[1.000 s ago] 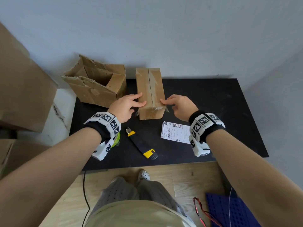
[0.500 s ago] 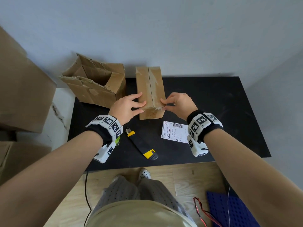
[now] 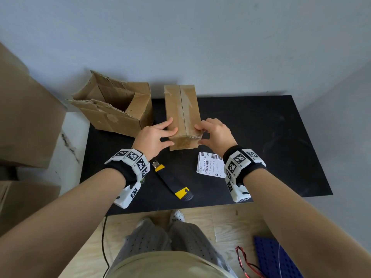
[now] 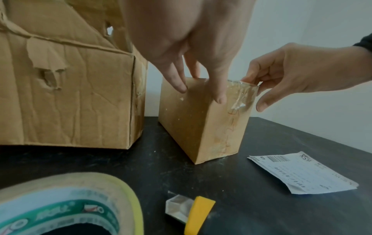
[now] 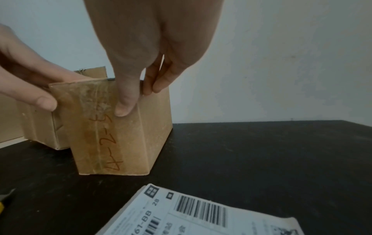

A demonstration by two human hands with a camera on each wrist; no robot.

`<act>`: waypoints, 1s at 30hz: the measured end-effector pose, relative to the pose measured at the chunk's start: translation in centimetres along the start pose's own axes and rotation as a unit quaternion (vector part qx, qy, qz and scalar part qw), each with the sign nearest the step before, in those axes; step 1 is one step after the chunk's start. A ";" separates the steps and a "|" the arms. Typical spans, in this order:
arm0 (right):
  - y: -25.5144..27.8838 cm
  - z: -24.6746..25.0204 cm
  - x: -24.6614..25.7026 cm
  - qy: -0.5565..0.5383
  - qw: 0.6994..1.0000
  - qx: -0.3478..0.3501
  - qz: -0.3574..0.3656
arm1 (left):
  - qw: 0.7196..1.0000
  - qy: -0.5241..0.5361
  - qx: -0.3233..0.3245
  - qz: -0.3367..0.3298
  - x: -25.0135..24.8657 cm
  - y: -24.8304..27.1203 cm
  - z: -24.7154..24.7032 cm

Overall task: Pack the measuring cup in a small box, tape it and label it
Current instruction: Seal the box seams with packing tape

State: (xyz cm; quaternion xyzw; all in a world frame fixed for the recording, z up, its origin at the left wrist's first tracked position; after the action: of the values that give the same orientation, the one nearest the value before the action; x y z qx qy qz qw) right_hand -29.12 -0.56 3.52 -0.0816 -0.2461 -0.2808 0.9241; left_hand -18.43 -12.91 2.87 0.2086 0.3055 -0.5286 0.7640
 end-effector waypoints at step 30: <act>0.2 -1.0 0.2 -0.035 0.994 -0.018 -0.099 | 0.998 -0.051 -0.040 0.009 -2.0 -0.1 0.4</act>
State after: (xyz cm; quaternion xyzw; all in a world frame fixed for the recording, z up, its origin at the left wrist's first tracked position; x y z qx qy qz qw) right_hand -28.44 -0.76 2.77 -0.0838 -0.2804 -0.3723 0.8808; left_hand -18.94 -11.83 4.49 0.1532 0.2853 -0.5191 0.7910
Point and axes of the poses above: each hand's wrist, its own y-axis away from the middle knuckle, its own z-axis out of the back of the hand, x = y × z, the point moved 10 cm from there along -y, towards the middle knuckle, and after that the axes turned 2 degrees about y, right-handed, at the moved point
